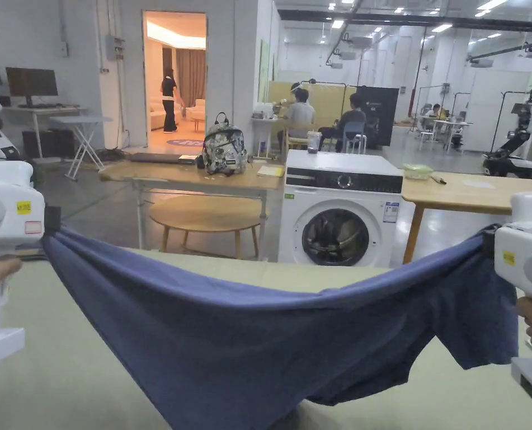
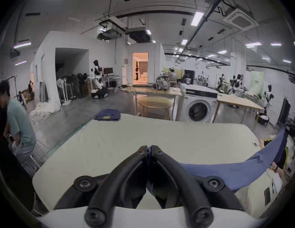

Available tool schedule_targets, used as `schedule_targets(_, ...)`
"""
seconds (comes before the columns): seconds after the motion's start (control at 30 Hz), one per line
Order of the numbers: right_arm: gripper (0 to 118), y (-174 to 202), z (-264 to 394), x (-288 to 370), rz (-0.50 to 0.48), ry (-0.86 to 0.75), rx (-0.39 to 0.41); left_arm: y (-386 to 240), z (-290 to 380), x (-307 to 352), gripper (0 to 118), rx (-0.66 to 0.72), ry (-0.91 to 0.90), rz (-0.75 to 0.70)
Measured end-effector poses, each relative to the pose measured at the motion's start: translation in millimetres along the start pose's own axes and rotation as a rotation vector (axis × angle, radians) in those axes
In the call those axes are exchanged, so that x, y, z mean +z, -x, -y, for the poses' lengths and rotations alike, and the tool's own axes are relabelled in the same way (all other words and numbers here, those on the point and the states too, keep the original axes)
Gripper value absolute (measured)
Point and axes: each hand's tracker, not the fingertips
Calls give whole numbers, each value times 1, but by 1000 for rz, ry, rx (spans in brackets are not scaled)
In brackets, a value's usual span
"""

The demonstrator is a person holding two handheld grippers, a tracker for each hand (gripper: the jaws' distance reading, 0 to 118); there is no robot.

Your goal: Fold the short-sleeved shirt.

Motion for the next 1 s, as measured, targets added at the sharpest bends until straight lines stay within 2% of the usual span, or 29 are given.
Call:
schedule_targets(0.43,1,3,-80,-41,41,-63,-20,-2,-72,-32,0,34,-58,-51)
schedule_targets(0.53,1,-1,-86,-45,51,-68,-60,-5,-77,-40,0,26,-63,-62)
schedule_targets(0.73,1,5,-61,-60,56,-36,-18,-4,-60,-63,0,5,-39,-63)
schedule_targets(1.0,1,9,18,-64,52,52,4,1,20,-77,0,-8,41,-49)
